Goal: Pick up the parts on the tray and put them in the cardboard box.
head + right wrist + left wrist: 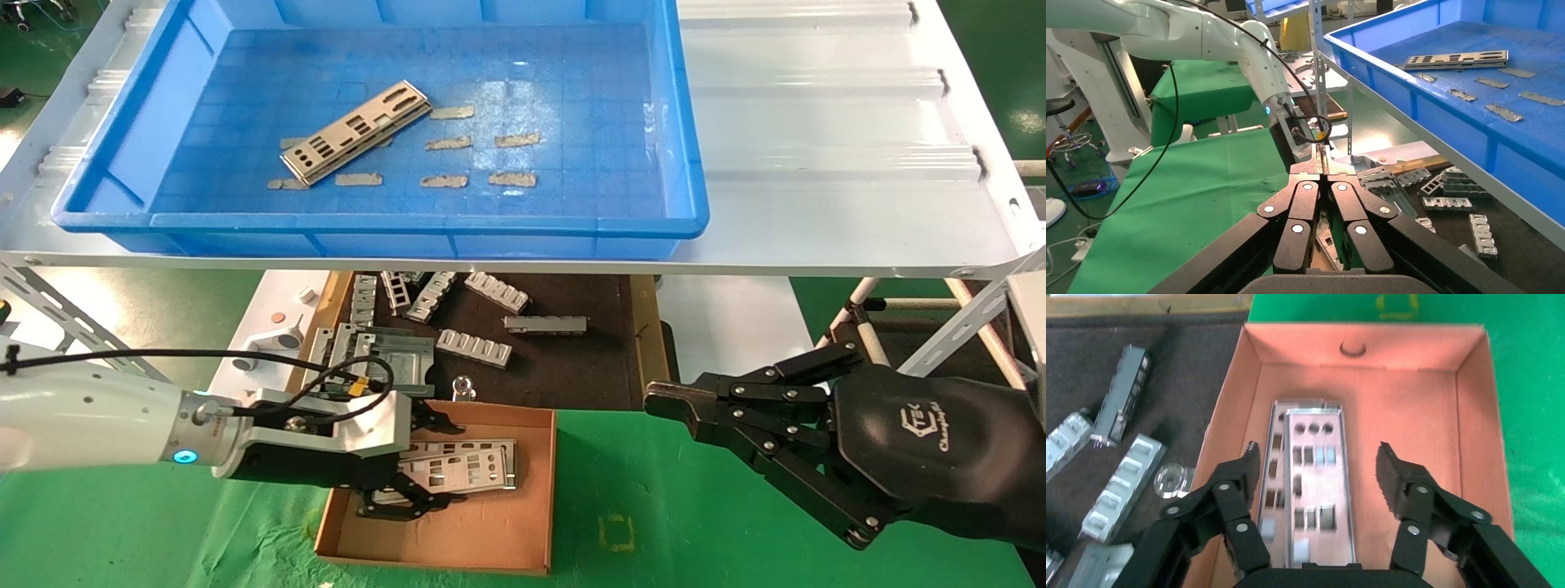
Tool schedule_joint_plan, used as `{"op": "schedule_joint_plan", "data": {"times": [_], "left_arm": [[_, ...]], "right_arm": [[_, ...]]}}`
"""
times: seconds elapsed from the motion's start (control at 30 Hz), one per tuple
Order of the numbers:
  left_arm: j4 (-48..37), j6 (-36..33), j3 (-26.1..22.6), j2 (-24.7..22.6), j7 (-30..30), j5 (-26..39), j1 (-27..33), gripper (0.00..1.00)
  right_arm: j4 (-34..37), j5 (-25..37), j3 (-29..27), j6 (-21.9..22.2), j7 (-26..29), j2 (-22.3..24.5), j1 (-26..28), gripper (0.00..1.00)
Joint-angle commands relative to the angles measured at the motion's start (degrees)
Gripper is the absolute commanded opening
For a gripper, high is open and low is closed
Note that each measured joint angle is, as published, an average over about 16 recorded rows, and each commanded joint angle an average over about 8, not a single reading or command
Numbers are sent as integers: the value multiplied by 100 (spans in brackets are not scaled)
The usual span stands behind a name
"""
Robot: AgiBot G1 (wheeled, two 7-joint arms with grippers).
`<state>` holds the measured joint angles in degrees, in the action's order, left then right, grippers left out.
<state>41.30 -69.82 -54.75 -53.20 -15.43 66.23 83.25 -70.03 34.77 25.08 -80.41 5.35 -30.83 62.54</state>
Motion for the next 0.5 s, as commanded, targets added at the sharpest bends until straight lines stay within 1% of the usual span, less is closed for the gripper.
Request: {"op": "schedule_joint_plan", "data": {"times": [0.03, 0.1, 0.13, 0.17, 0.5], "left_arm": [[-12, -41, 28, 16, 49, -44, -10, 100], [98, -82, 153, 69, 124, -123, -82, 100], [156, -110, 221, 101, 169, -165, -120, 100], [213, -137, 289, 133, 215, -208, -158, 100], [775, -408, 958, 448, 663, -624, -533, 100]], "right_arm": [[0, 0, 0, 0, 0, 0, 0, 58], [0, 0, 0, 0, 0, 0, 0, 83], [0, 0, 0, 0, 0, 0, 0, 93], [0, 0, 0, 0, 0, 0, 0, 100], [0, 0, 0, 0, 0, 0, 0, 100]]}}
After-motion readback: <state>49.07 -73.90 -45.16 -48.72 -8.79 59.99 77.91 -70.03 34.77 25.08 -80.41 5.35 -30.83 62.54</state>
